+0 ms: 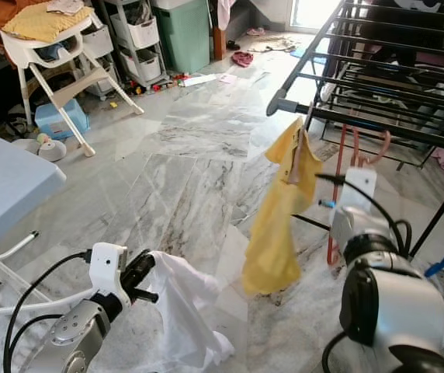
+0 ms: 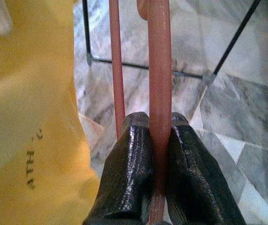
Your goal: Hang hanger
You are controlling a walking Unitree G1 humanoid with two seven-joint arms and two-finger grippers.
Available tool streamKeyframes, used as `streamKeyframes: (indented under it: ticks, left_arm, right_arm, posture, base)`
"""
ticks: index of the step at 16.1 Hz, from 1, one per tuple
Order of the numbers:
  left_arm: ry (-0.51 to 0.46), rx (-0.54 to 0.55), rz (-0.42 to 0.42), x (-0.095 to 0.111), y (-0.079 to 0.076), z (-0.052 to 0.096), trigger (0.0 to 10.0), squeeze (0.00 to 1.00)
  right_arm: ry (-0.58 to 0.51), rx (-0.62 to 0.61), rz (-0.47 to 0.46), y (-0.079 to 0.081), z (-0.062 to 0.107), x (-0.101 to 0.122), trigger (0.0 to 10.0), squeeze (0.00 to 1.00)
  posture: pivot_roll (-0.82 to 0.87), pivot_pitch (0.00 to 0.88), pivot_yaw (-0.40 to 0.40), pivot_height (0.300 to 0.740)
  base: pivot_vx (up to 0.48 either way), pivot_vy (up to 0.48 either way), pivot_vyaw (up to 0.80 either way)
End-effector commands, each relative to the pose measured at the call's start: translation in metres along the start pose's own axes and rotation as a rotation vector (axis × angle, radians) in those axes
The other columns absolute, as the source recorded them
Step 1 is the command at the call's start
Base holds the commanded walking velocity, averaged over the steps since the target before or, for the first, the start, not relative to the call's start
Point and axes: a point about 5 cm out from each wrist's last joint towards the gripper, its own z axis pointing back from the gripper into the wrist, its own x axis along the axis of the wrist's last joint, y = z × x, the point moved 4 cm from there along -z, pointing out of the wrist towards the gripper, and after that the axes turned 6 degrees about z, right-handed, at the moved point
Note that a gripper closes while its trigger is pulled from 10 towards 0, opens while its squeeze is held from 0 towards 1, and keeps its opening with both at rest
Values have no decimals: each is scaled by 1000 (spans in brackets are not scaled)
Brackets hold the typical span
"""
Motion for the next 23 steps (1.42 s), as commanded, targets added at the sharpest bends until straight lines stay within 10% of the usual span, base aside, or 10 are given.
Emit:
streamKeyframes:
  ticks: [1, 9, 16, 23]
  left_arm:
    - [-17, -2, -21, 8, 0, 0, 10000, 0]
    - [-54, 5, -18, 16, 0, -1, 10000, 0]
    - [-73, 66, -47, 25, 8, -15, 10000, 0]
    - [-89, 5, -7, 30, 3, -28, 10000, 0]
  right_arm:
    - [10, 1, -7, 1, 0, -1, 10000, 0]
    - [-163, -29, 88, 8, 2, 11, 10000, 0]
    - [-255, -26, 136, 7, 4, -58, 10000, 0]
    - [-384, -43, 82, 1, 55, -83, 10000, 0]
  posture:
    - [34, 100, 61, 740]
    - [28, 79, 59, 740]
    - [-88, 21, 113, 740]
    - [-157, 22, 149, 740]
  base:
    - [0, 0, 0]
    - [0, 0, 0]
    - [0, 0, 0]
    - [0, 0, -82]
